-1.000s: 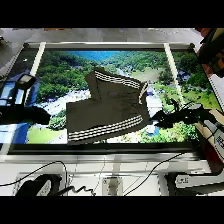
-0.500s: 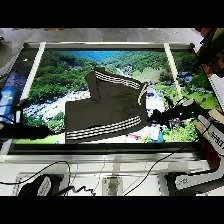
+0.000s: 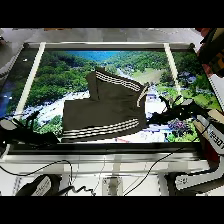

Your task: Fold the clothes and pants, and hang the long-sleeved shirts on hangers.

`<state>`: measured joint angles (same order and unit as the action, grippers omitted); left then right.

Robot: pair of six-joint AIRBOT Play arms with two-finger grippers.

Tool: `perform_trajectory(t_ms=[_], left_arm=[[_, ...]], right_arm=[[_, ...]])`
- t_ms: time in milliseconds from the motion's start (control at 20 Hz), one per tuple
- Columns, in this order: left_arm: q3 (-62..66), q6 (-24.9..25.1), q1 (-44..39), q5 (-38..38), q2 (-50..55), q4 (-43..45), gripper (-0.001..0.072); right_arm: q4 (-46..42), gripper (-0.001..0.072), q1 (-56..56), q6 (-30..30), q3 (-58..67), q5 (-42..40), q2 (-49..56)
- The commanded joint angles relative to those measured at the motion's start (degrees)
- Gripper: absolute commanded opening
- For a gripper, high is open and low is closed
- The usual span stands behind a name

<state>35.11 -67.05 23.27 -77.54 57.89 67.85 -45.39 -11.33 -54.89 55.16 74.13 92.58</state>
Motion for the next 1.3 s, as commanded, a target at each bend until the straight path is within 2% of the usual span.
perform_trajectory(t_ms=[0, 100, 300, 450, 550, 600, 650, 700, 750, 950, 1100, 1250], left_arm=[[-0.13, 0.66, 0.13, 4.02, 7.3, -0.63, 0.0491], [-0.13, 2.56, 1.64, 6.93, 11.13, -3.02, 0.0463], [-0.13, 10.49, 6.58, 7.91, 16.63, -12.07, 0.0456], [-0.13, 12.72, 6.82, 11.26, 18.45, -14.69, 0.0451], [-0.13, 14.62, 6.08, 11.87, 19.71, -16.06, 0.0215], [-0.13, 15.61, 5.66, 12.02, 20.39, -16.09, 0.0172], [-0.13, 16.44, 5.25, 12.02, 20.98, -16.09, 0.0104], [-0.13, 17.27, 4.7, 12.0, 21.44, -16.06, 0.0037], [-0.13, 17.79, 4.24, 12.02, 21.77, -16.09, 0.0012], [-0.13, 18.47, 2.89, 12.04, 21.81, -16.09, 0.0012], [-0.13, 18.47, 2.91, 12.04, 21.81, -16.09, 0.0012], [-0.13, 18.45, 2.91, 12.02, 21.81, -16.09, 0.0012]], right_arm=[[2.1, 0.0027, 0.07, 1.66, 0.07, 1.31, -0.02], [2.08, 0.0027, 0.07, 1.64, 0.07, 1.57, -0.04], [2.1, 0.0027, 0.07, 1.64, 0.07, 1.53, -0.02], [2.1, 0.0027, 0.07, 1.64, 0.07, 1.29, -0.02], [2.08, 0.0027, 0.07, 1.64, 0.07, 1.36, -0.02], [2.05, 0.0027, 0.07, 1.64, 0.07, 1.44, -0.02], [1.9, 0.0082, 0.07, 1.64, 0.07, 1.57, -0.02], [1.27, 0.0323, 0.07, 1.6, 0.07, 1.53, -0.02], [-0.07, 0.0465, 0.07, 0.96, 0.07, 1.18, -0.02], [-6.38, 0.0454, 0.04, -7.48, 0.0, -1.68, 0.07], [-2.34, 0.0408, 0.07, -7.43, -0.07, -1.27, 0.68], [-0.37, 0.0408, 1.29, -7.78, -0.11, 0.04, 3.13]])
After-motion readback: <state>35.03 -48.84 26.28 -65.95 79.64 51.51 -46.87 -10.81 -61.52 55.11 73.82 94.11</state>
